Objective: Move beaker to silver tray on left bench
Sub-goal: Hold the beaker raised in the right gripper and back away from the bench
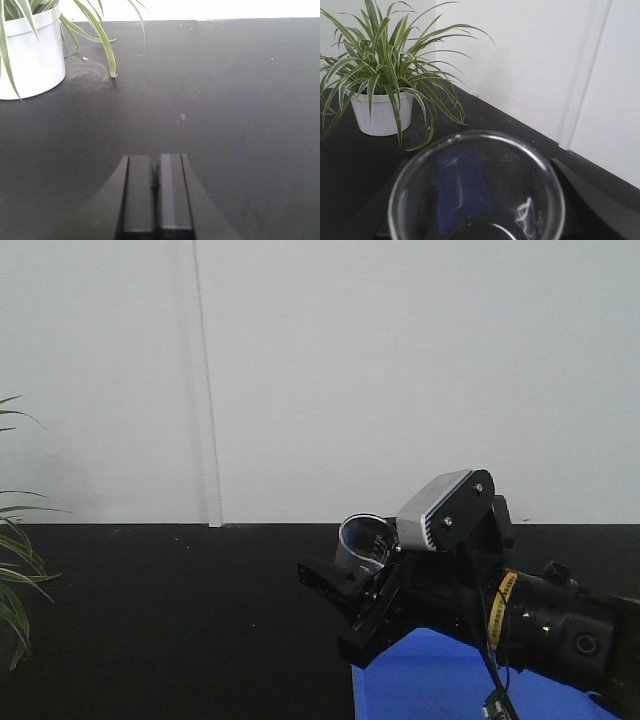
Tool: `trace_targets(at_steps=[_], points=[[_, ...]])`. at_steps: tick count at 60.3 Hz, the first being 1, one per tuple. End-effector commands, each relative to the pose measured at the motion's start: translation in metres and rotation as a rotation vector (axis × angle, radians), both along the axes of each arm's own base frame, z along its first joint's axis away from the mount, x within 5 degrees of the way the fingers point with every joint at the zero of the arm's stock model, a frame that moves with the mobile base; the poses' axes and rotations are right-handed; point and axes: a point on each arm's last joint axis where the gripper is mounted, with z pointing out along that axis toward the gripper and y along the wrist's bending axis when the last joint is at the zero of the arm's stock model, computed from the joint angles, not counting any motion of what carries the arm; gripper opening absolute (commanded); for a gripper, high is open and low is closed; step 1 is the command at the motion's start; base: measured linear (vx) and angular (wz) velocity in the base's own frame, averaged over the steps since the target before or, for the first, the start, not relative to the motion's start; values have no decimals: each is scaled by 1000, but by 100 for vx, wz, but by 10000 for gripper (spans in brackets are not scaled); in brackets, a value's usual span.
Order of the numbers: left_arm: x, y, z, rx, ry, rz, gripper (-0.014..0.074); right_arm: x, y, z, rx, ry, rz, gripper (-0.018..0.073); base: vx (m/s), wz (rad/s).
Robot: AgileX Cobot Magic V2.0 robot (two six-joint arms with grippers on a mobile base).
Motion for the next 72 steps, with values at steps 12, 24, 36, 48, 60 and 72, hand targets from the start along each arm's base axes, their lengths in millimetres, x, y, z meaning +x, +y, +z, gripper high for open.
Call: trace_targets(at_steps=[12, 24, 36, 48, 60, 72], points=[[2, 0, 1, -5, -69, 3, 1, -6, -1, 25, 79, -63, 18, -11, -1, 0], [2, 0, 1, -5, -69, 3, 1, -6, -1, 25, 79, -63, 18, -11, -6, -1], [2, 0, 1, -5, -69, 3, 1, -6, -1, 25, 79, -63, 18, -11, -13, 1], [2, 0, 1, -5, -69, 3, 1, -6, -1, 25, 79, -63, 18, -11, -18, 7], [2, 0, 1, -5, -69, 3, 1, -6, -1, 25, 79, -63, 18, -11, -19, 1], [2, 0, 1, -5, -69, 3, 1, -6, -1, 25, 79, -63, 18, -11, -22, -4]])
